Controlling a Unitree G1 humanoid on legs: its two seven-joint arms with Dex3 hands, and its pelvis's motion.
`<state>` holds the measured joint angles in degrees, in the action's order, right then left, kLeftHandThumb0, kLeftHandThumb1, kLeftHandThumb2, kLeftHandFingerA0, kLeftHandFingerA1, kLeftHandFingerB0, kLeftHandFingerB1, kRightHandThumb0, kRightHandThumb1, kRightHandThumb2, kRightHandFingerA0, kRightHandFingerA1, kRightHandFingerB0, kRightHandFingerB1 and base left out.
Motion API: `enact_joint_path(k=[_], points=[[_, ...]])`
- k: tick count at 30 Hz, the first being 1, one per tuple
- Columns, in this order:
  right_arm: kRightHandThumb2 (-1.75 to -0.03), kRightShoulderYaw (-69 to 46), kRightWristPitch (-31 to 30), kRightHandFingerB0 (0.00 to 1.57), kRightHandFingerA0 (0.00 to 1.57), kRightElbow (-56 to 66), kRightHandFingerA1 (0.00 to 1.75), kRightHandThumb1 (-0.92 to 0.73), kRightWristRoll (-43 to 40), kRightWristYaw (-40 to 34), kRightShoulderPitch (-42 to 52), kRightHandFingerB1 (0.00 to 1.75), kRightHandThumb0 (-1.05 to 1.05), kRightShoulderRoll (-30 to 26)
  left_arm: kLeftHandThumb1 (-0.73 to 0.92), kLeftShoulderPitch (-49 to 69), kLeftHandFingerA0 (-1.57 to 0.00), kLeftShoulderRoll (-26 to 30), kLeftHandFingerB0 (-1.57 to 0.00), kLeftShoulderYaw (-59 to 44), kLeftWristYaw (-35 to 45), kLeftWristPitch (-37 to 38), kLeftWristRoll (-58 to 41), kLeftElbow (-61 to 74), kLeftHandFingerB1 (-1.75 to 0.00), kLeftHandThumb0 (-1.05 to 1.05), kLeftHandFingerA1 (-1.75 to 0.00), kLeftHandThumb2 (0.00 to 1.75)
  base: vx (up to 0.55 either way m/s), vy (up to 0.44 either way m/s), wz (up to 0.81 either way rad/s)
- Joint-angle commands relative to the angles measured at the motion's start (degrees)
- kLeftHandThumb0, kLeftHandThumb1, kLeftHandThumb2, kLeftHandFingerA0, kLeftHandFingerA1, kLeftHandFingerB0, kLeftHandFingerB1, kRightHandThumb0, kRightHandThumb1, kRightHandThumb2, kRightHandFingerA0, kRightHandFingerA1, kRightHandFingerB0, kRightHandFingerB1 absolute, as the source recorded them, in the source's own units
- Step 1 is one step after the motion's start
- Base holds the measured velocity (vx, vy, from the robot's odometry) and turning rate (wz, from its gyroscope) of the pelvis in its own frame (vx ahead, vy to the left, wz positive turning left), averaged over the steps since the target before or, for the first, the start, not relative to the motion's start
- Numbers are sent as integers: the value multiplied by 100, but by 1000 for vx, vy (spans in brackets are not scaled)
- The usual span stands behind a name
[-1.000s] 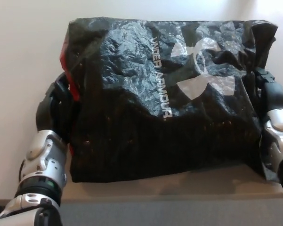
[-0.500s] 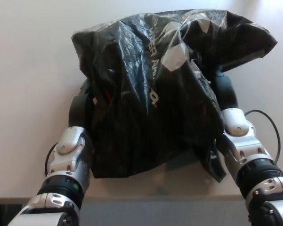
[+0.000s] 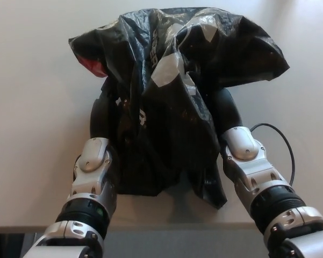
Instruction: A plastic bag is kept in the middle of the desk and the robot uses both its hands to grab the bag from the left and right and brings its hands close together to compress the bag
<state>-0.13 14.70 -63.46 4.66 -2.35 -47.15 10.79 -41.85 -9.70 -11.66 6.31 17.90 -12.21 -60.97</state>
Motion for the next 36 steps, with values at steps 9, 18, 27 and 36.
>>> enact_joint_path(k=[9, 18, 27, 36], points=[[-126, 48, 301, 0, 0, 169, 19, -92, -36, 130, 115, 22, -77, -24, 88, 55, 0, -2, 0, 95, -23, 283, 112, 192, -10, -76, -5, 118, 0, 0, 0], [-124, 40, 275, 0, 0, 116, 18, -92, -42, 125, 94, 22, -78, -33, 89, 69, 0, 7, 0, 87, -1, 263, 100, 193, -7, -80, -3, 119, 0, 0, 0], [-115, 128, 1120, 7, 0, 407, 29, -78, 14, 15, 277, 30, -72, 136, 85, -63, 0, 129, 0, 147, -740, -130, 331, -37, -2, -73, 0, 114, 0, 0, 0], [-81, 436, 457, 8, 1, 1171, 26, -92, -198, 726, 510, 24, -77, 390, 92, 288, 0, 255, -1, 1024, -946, -679, 1021, 167, -9, -84, -7, 118, 0, 0, 0]])
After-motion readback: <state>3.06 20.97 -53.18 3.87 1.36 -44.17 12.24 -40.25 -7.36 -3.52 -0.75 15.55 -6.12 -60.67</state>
